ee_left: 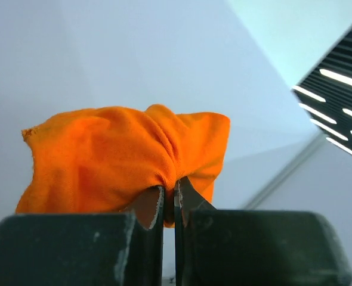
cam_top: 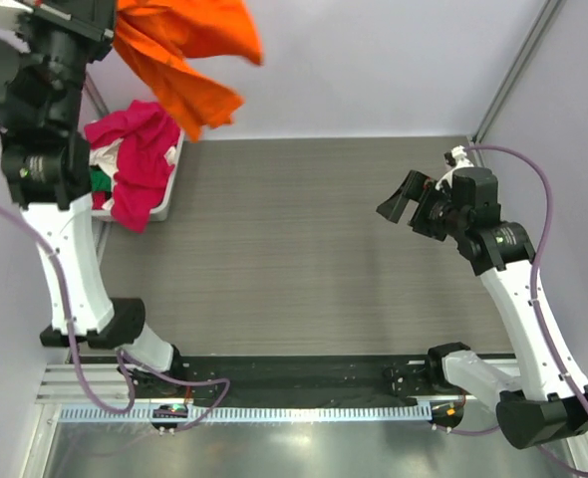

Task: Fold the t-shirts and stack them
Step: Move the tshirt to the center of the board

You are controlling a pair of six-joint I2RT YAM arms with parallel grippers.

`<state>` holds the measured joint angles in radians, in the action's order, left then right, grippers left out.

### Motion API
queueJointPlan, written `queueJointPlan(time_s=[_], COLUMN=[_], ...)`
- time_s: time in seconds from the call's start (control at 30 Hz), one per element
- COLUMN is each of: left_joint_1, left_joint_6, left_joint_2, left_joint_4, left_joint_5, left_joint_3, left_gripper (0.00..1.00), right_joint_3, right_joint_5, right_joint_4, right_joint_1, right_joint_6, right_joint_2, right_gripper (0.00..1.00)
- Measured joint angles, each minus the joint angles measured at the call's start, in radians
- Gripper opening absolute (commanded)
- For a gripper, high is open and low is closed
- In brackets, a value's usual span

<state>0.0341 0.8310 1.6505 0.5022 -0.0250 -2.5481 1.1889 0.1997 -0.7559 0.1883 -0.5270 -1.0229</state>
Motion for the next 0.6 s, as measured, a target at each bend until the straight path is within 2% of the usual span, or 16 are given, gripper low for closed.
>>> queueJointPlan(time_s=[0.13,0.2,0.23,0.33,0.4,0.5,0.6], left_joint_1=[0.04,0.08,0.104,0.166,0.187,0.199,0.195], left_joint_6=[0.03,0.04,0.049,0.082,0.094,0.085,0.049], left_joint_2=[-0.097,-0.124,-0.135,-0.145,-0.13,-0.117,-0.132], left_joint_4=[-0.074,-0.085,-0.093,-0.09,-0.06,0.048,0.178], left_joint_5=[-0.097,-0.153,-0.183,-0.276,-0.322,-0.318,-0.285], left_joint_3=[0.092,0.179,0.248,0.518,0.723,1.036,1.197], left_gripper=[0.02,0.09,0.53,0.99,1.0,1.0,1.0], right_joint_3=[0.053,0.07,0.079,0.102,0.115,0.116,0.105], right_joint_5=[-0.061,-0.103,-0.135,-0.213,-0.253,-0.267,-0.241], right_joint_4=[-0.058,-0.09,-0.111,-0.165,-0.198,-0.225,-0.24], right_joint_1=[0.0,0.0,0.0,0.0,0.0,0.0,0.0], right_joint_6=[-0.01,-0.016,-0.023,-0.039,-0.053,-0.063,-0.07], right_joint_2=[0.011,0.012,0.013,0.017,0.017,0.017,0.014], right_gripper=[1.0,1.0,1.0,1.0,1.0,1.0,0.99])
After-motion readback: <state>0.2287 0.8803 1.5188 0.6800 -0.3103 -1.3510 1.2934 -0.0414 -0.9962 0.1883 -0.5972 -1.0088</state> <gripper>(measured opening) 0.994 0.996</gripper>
